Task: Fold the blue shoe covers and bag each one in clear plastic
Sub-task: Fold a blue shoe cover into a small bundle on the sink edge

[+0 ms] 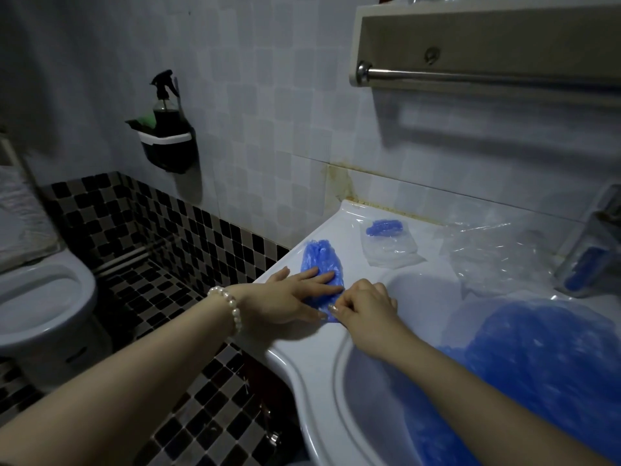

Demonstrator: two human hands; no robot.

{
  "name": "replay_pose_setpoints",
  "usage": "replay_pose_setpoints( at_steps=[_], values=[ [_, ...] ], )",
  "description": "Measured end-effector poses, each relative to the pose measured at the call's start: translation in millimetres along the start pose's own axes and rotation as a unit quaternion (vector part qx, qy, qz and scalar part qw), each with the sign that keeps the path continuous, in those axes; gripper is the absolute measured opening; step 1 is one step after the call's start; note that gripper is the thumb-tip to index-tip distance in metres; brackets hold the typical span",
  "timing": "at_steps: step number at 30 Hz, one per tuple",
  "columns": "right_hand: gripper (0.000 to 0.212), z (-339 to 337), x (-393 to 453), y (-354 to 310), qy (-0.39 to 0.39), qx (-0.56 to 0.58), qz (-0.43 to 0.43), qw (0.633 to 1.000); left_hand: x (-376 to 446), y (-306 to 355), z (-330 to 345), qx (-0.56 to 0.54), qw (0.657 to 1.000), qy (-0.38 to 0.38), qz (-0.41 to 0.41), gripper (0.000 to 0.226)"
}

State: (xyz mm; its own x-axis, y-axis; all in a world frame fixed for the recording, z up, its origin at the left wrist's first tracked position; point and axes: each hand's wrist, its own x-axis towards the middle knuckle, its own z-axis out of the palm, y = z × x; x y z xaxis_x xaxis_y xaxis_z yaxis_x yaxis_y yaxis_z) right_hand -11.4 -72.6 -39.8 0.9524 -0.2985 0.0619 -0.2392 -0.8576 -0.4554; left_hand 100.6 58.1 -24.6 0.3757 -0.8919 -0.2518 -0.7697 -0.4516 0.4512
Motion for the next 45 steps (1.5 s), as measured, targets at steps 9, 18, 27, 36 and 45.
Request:
replay_pose_setpoints(
  at_steps=[9, 18, 27, 36, 45],
  values=[
    [0.019, 0.2, -8.7, 29.7, 0.046, 0.26, -0.176, 0.948, 3.2, -0.8, 1.6, 0.031, 0.999, 0.015, 0.002, 0.056],
    [0.028, 1.1, 4.3, 10.7, 0.036, 0.015, -0.073, 0.997, 1.9, -1.3, -3.9, -0.135, 0.991, 0.022, -0.005, 0.056],
    [0.039, -1.0, 6.5, 1.2, 0.001, -0.012, 0.01, 1.0, -0.3, -10.0, 2.0, -0.029, 0.998, 0.042, 0.032, 0.026],
    [0.036, 3.5, 8.5, 5.1, 0.025, 0.047, 0.004, 0.999, 0.3, -6.1, 5.3, -0.044, 0.997, 0.066, 0.021, 0.012],
    [0.004, 2.0, 2.3, 24.0, 0.072, 0.188, -0.111, 0.973, 3.4, -2.5, 0.9, -0.045, 0.997, 0.055, 0.005, 0.02]
  ],
)
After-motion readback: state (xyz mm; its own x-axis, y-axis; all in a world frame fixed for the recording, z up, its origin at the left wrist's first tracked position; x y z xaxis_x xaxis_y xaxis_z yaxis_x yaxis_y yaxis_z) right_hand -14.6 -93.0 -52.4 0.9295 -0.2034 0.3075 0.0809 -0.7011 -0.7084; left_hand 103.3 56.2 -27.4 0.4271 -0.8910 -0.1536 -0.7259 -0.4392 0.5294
